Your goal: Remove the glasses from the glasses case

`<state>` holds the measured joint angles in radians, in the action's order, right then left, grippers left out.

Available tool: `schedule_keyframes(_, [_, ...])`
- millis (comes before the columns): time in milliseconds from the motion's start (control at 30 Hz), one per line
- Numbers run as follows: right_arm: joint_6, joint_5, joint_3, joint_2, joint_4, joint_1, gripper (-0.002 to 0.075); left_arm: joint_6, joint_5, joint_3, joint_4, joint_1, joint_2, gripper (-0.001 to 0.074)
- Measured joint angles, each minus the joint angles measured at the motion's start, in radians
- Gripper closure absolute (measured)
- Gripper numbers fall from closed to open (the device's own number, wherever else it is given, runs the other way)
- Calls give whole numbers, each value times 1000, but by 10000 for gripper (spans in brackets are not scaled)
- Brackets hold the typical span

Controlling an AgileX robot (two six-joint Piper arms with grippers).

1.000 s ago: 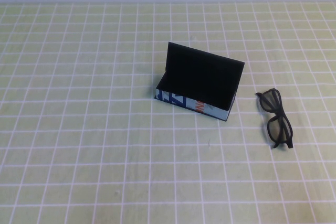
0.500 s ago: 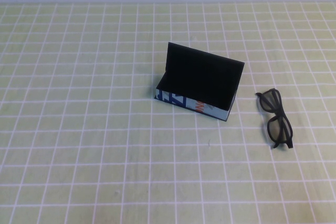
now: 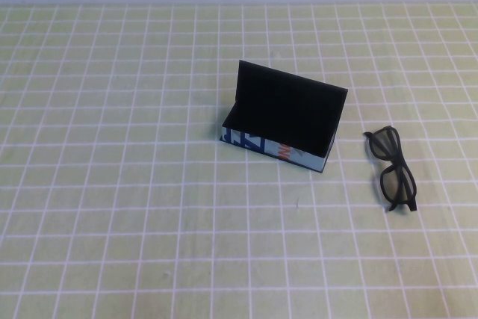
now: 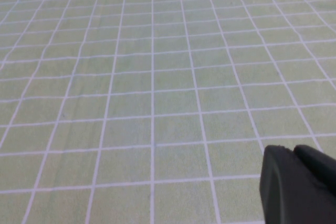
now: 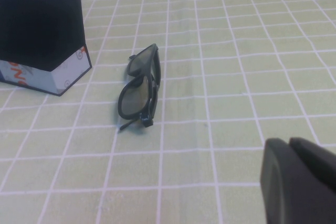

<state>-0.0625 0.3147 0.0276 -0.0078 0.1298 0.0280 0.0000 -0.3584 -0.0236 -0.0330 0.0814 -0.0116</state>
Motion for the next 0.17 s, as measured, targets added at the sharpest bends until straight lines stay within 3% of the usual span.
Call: schedule_keyframes(167, [0, 0, 0, 0, 0, 0, 743, 0, 0, 0, 0, 0, 0, 737])
